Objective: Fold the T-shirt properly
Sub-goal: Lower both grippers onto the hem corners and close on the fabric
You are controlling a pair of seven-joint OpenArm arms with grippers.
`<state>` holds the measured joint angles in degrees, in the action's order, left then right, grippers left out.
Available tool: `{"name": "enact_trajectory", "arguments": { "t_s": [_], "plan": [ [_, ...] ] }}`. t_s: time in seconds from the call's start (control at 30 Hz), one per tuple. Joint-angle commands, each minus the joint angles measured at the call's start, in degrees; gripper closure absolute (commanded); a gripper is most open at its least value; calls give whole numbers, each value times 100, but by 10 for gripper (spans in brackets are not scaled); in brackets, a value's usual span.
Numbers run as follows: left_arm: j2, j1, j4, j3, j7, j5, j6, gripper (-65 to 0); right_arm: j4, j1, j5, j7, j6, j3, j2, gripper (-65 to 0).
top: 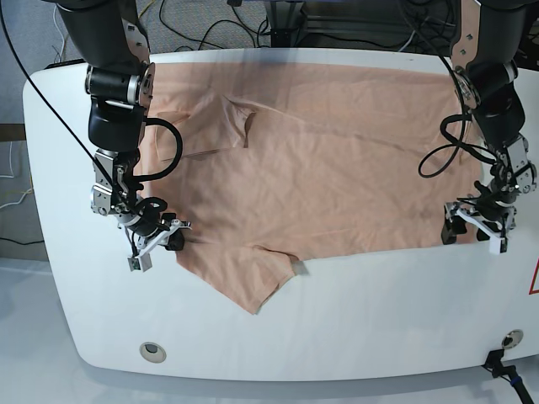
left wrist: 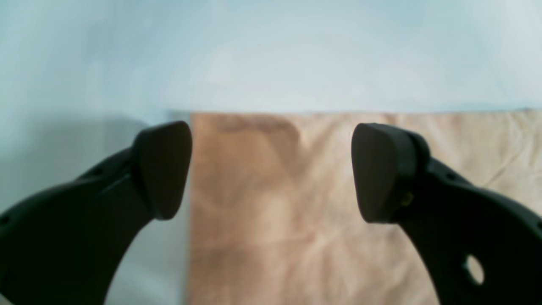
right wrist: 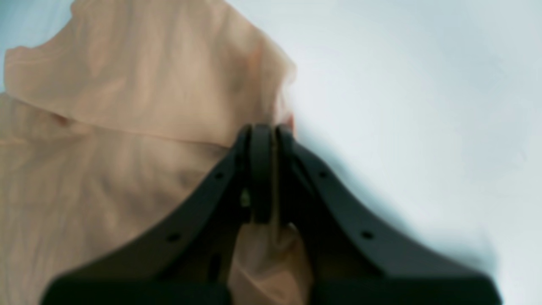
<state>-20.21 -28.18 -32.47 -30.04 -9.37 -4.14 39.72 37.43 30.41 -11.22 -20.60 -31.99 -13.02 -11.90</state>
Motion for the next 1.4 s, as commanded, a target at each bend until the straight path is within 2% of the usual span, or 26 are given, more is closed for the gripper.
{"name": "enact_trajectory", "arguments": {
  "t_s": [0.0, 0.2, 0.43, 0.53, 0.73, 1.07, 1.2, 1.27, 1.3, 1.37],
  "plan": [
    [-102, -184, -45, 2, 185, 128, -170, -552, 86, 163, -51, 78, -41, -4, -45, -25],
    [-102, -157, -28, -7, 334, -39, -540, -552, 86, 119, -51, 78, -41, -4, -45, -25],
    [-102, -157, -28, -7, 334, -206, -566, -552, 86, 119, -51, 78, -41, -4, -45, -25],
    [-94, -157, -19, -7, 334, -206, -751, -552, 86, 119, -51, 78, -41, -4, -45, -25],
    [-41, -149, -10, -7, 317, -206, -742, -552, 86, 119, -51, 78, -41, -4, -45, -25],
    [258, -61, -10, -7, 308, -206, -724, -552, 86, 119, -51, 78, -41, -4, -45, -23],
    [346, 10, -45, -7, 308, -206, -329, -551, 86, 101, -51, 78, -41, -4, -45, -23],
    [381, 10, -63, -7, 308, -206, -276, -551, 94, 31, -51, 86, -41, -4, -54, -23],
    [381, 10, -63, -7, 308, -206, -276, -547, 94, 22, -51, 86, -41, -4, -63, -23],
    [381, 10, -63, -7, 326, -188, -276, -481, 94, 14, -51, 86, -41, -4, -63, -23]
  ]
}}
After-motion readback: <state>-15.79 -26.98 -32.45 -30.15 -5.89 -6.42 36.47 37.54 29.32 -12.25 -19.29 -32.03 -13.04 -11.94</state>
